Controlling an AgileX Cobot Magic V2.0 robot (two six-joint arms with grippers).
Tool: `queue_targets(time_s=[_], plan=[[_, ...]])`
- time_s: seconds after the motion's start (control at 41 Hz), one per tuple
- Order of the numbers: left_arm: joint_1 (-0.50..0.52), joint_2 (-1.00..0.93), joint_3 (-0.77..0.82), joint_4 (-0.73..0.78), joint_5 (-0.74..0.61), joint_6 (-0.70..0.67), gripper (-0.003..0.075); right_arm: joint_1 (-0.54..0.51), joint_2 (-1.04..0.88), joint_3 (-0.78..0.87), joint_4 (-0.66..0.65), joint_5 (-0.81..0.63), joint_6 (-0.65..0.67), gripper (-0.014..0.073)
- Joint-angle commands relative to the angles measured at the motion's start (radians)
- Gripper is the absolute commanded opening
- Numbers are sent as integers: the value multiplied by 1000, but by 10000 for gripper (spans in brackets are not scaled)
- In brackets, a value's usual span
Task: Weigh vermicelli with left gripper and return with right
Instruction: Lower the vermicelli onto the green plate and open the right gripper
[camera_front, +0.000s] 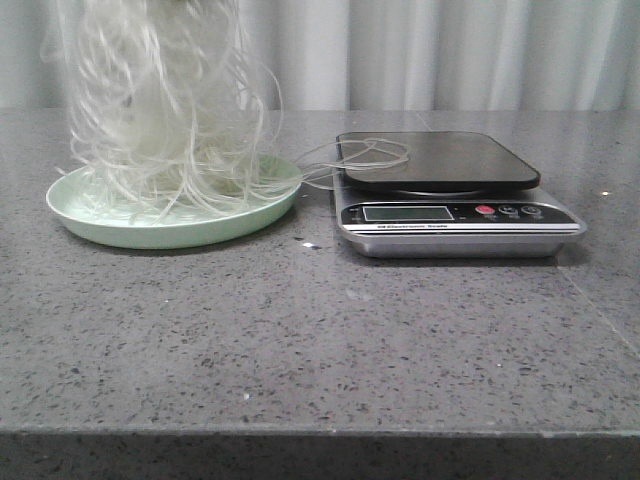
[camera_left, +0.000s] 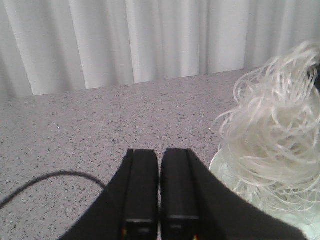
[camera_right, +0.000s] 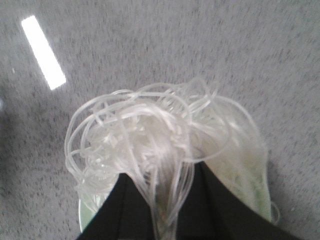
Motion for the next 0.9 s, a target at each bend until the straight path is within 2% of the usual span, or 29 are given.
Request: queue_targets(time_s=[0.0,0.341,0.732,0.78,0.878], plan=[[-2,-3,-27,-9,-82,-9,137,-2,-34,-36,6,3,-9,150],[-2,-3,-27,-9,-82,-9,137,-2,22,-36,-51,121,-9,150],[-2,-3,-27,-9,-82,-9,137,-2,26,-36,-64,151,-9,153],[-2,-3,-27,-9,-82,-9,137,-2,26,-36,-64,154,-9,162],[-2,-3,-27,-9,-82,-9,137,-2,26,-36,-64,163,-9,251]])
